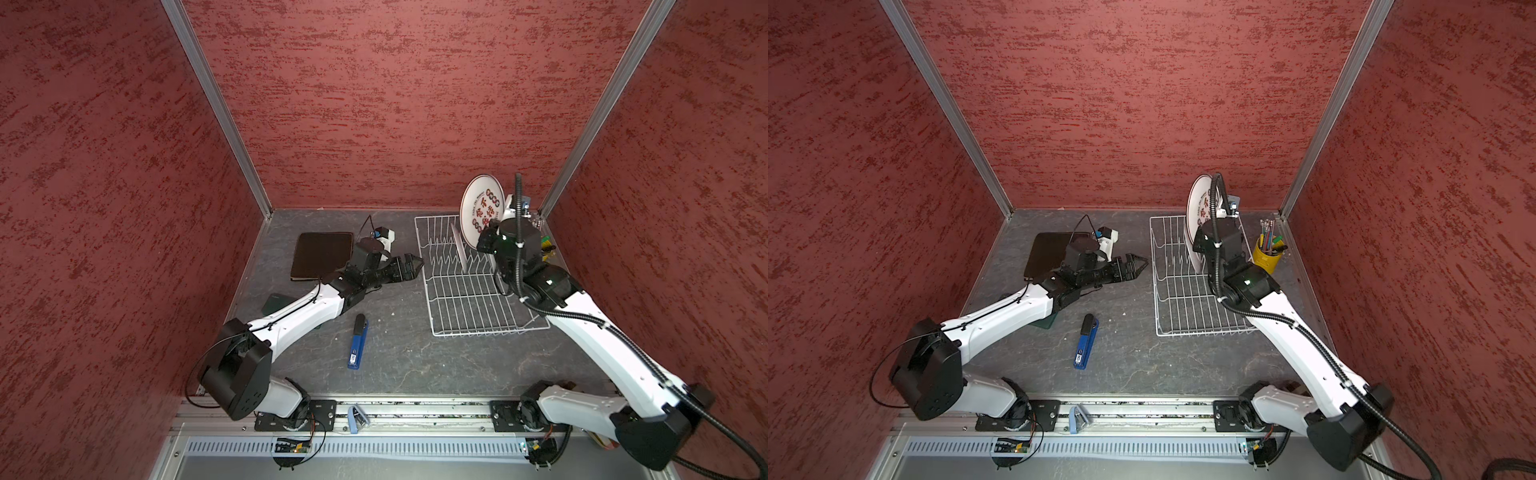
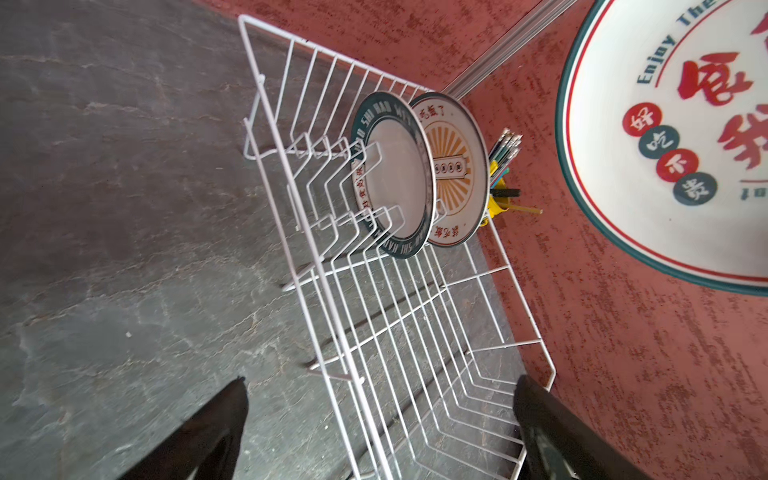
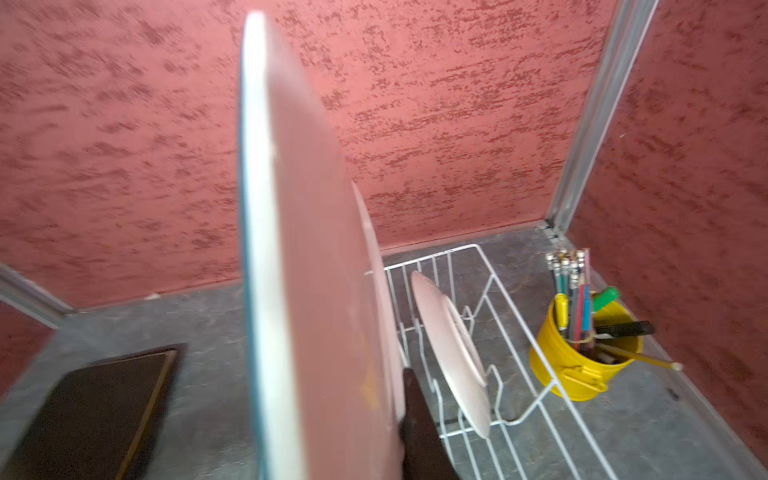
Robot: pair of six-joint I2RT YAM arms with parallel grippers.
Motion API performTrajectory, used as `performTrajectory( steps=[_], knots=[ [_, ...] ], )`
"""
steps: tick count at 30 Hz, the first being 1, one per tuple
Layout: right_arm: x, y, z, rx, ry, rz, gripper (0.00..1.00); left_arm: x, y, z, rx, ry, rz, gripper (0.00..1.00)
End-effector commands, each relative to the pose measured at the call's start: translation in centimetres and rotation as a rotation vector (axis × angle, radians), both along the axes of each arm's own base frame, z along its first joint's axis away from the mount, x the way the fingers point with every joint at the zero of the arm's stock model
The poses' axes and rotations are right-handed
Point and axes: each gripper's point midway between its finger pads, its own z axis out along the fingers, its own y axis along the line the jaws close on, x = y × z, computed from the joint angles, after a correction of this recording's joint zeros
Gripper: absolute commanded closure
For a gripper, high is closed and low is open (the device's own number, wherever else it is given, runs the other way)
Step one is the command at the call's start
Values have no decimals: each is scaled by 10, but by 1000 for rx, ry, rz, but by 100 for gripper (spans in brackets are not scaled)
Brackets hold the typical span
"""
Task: Unload the plates from the dish rack
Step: 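Swing the printed plate toward the left gripper while the left gripper reaches for it, then close the left gripper on the printed plate rim while the right gripper opens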
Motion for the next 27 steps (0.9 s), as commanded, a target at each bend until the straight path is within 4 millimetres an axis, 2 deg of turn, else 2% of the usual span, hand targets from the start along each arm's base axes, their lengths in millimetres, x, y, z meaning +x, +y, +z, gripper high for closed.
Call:
performTrajectory(
  steps=[1,4,7,16,20,27],
  knots=[
    [-5,36,28,238,-108,187,100,5,-12,35,-150,-101,-38,0],
    [-17,52,30,347,-125,304,100,1,-15,46,-209,-144,-61,0],
    [-23,56,27,391,-124,337,100,-4,-14,56,-264,-193,-68,0],
    [-21,67,-1,483,-83,382,100,-2,-1,74,-421,-199,-49,1],
    [-23,67,-8,532,-71,404,100,1,4,71,-449,-197,-12,2],
    [-27,73,-20,624,-31,462,100,4,-3,65,-546,-178,-41,9]
  ],
)
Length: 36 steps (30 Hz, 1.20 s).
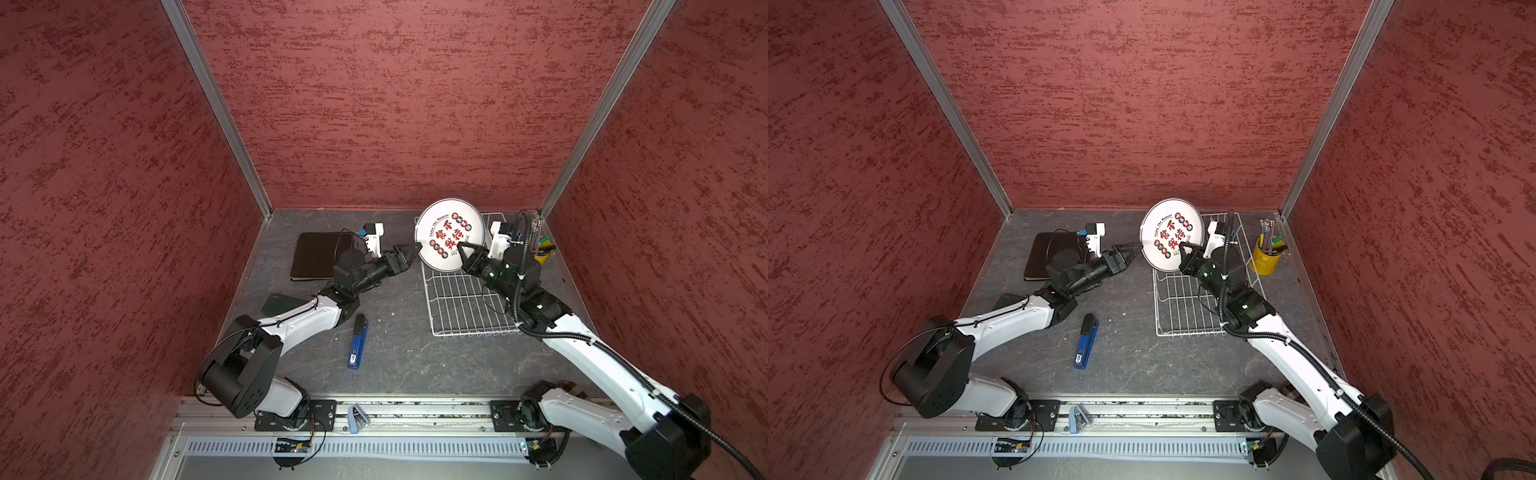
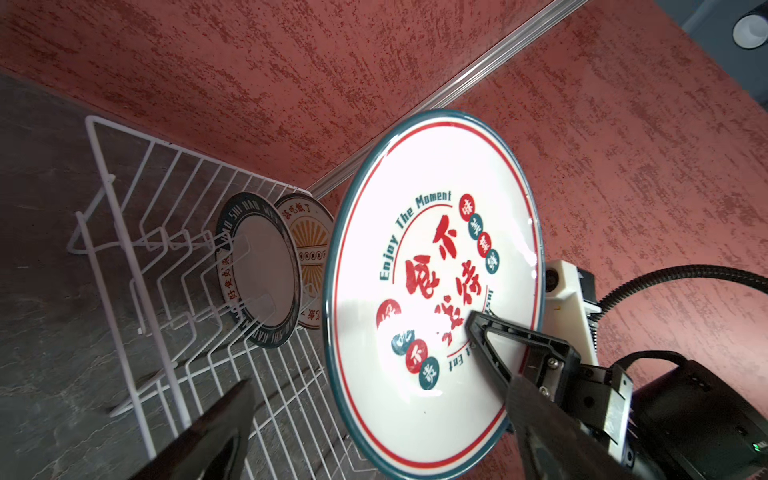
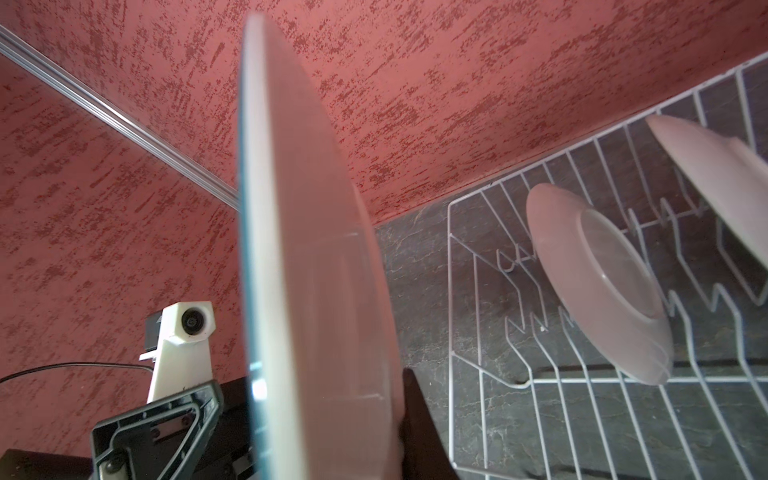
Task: Unload the plates from the dish rack
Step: 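Close the left gripper on the printed plate rim while the right gripper opens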
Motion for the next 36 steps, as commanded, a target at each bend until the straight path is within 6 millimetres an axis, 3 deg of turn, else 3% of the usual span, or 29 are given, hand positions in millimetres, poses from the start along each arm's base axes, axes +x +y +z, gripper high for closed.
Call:
performTrajectory(
  steps=[1,12,18,27,36],
  knots=[
    [-7,6,40,135,-101,56,100,-1,-3,7,-93,-26,-34,10],
    [-11,14,28,170,-72,112,100,4,0,3,-166,-28,-49,25],
    [-12,24,21,186,-46,168,100,5,2,3,-174,-28,-51,46],
    [-11,32,17,191,-29,206,100,5,2,2,-170,-26,-54,62],
    [-11,34,17,186,-27,215,97,6,8,1,-179,-30,-41,93]
  ],
)
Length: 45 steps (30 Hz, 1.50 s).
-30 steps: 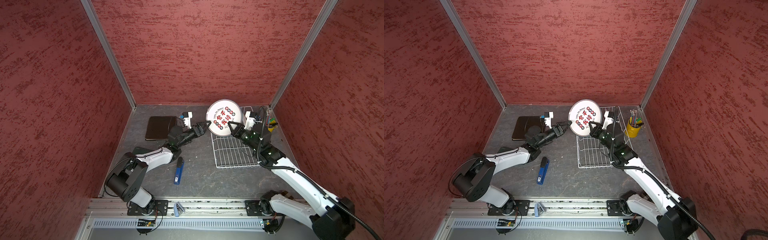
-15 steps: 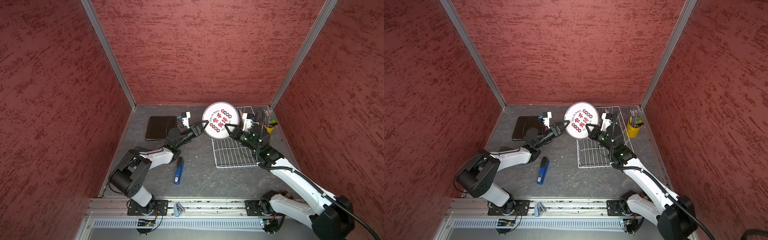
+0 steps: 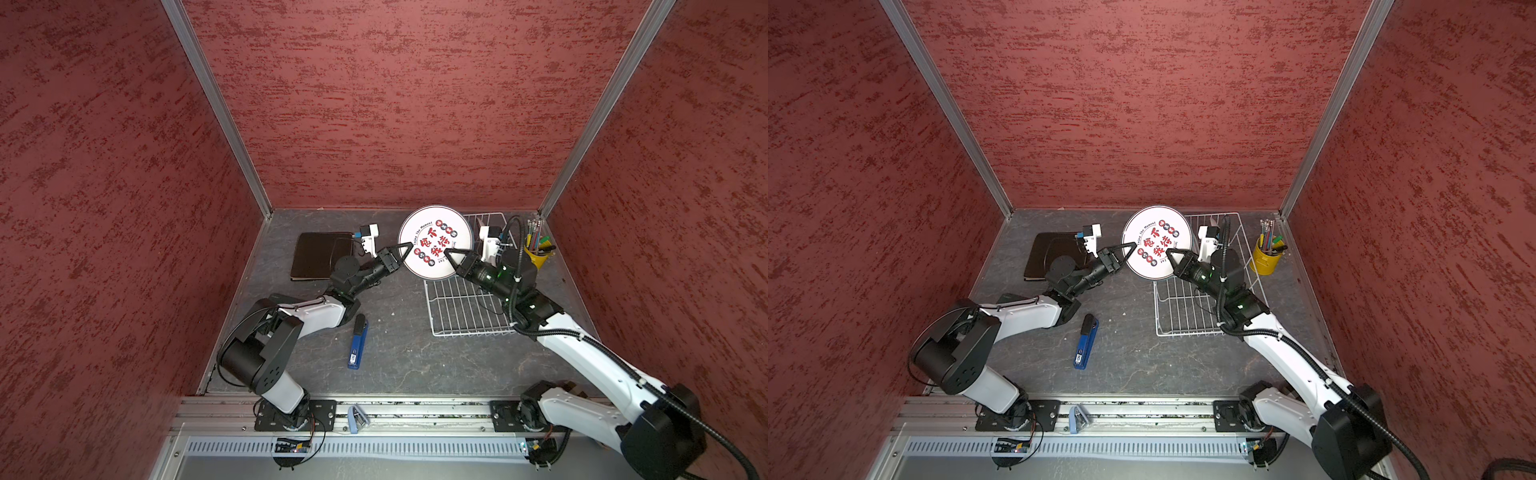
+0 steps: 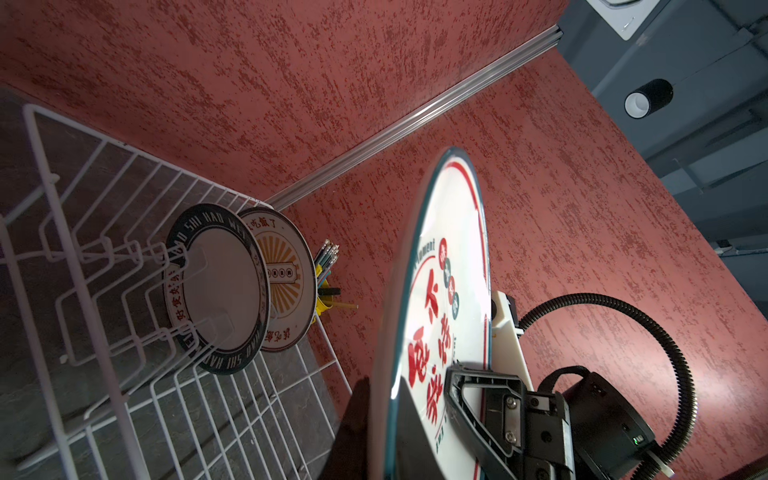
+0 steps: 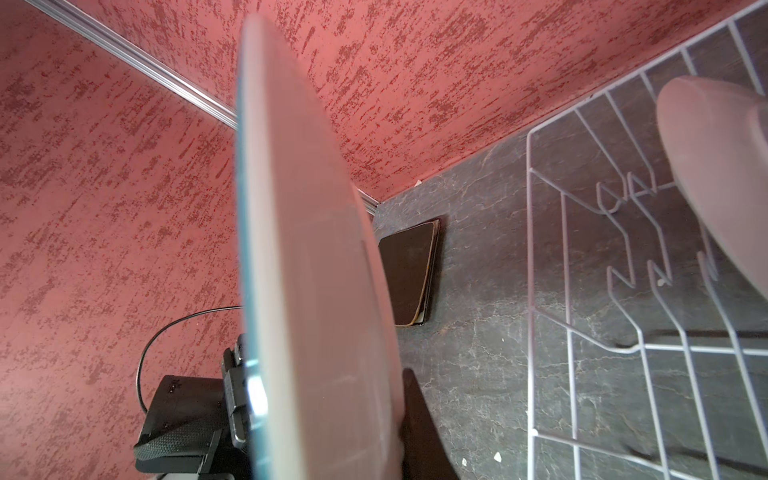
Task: Unload the plates from the dish rack
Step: 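Close the left gripper on the printed plate rim while the right gripper opens, then carry the printed plate toward the dark plate while the right gripper returns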
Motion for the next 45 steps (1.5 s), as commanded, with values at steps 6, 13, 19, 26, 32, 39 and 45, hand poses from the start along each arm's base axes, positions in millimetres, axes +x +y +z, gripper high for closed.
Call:
performTrajectory(
  steps=[6,13,19,26,32,39,45],
  knots=[
    [0,-3,28,45,-74,-10,65,-4,-1,3,7,-51,-23,100],
    [-2,-15,29,7,-82,-60,30,-2,5,4,-21,-38,-16,100],
    [-1,-24,23,-24,-70,-107,22,1,15,4,-46,-42,-16,100],
    [-2,-41,23,-34,-90,-193,16,5,33,0,-29,-29,26,100],
    [-5,-47,23,-54,-91,-216,15,10,47,-8,26,-8,78,100],
    [-7,-52,24,-56,-95,-233,15,27,91,-31,33,101,216,100],
    [-8,-57,24,-63,-97,-255,14,41,130,-57,3,204,290,100]
  ],
)
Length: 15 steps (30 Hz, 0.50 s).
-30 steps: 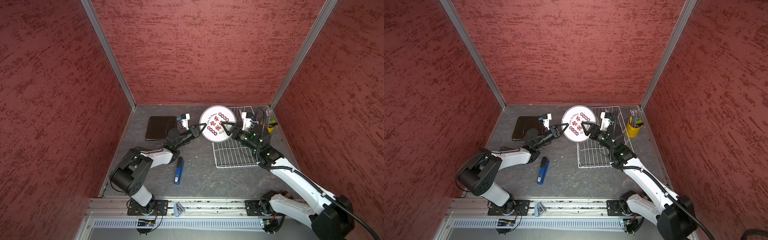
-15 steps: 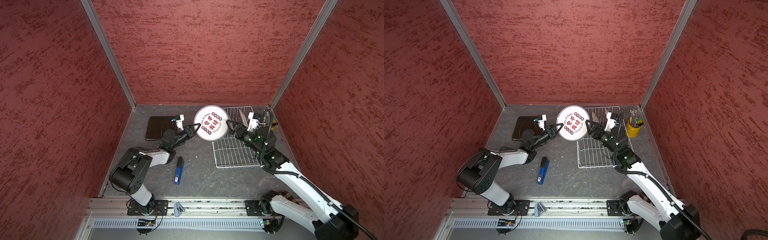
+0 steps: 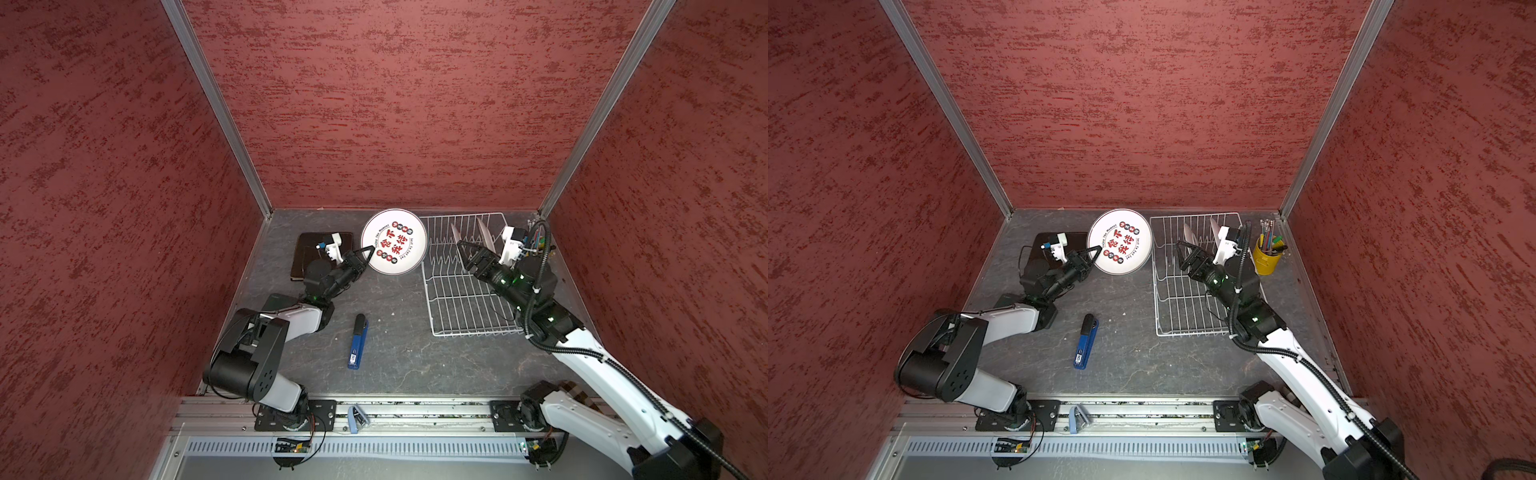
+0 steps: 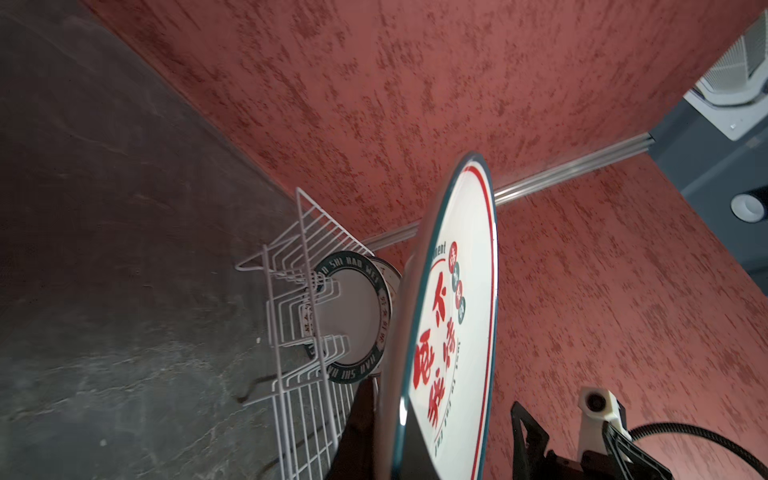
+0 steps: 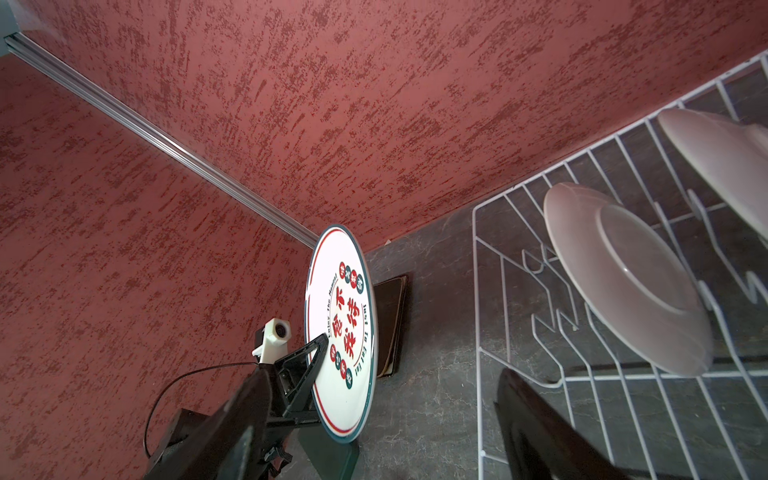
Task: Unload the plates from the dish rack
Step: 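Carry the printed plate toward the dark plate while the right gripper returns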
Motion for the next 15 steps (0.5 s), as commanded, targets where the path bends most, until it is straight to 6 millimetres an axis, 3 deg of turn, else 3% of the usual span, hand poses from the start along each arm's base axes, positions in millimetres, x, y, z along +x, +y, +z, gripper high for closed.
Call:
performTrajectory(
  steps=[1,6,15],
  knots=[
    [1,-9,-3,-15,-5,-42,14,7,15,2,-44,11,34,100],
    [4,-4,-7,-29,7,-25,14,20,33,-44,-62,197,82,100],
    [8,-1,-16,-46,28,-20,14,29,34,-84,-26,324,83,100]
  ],
)
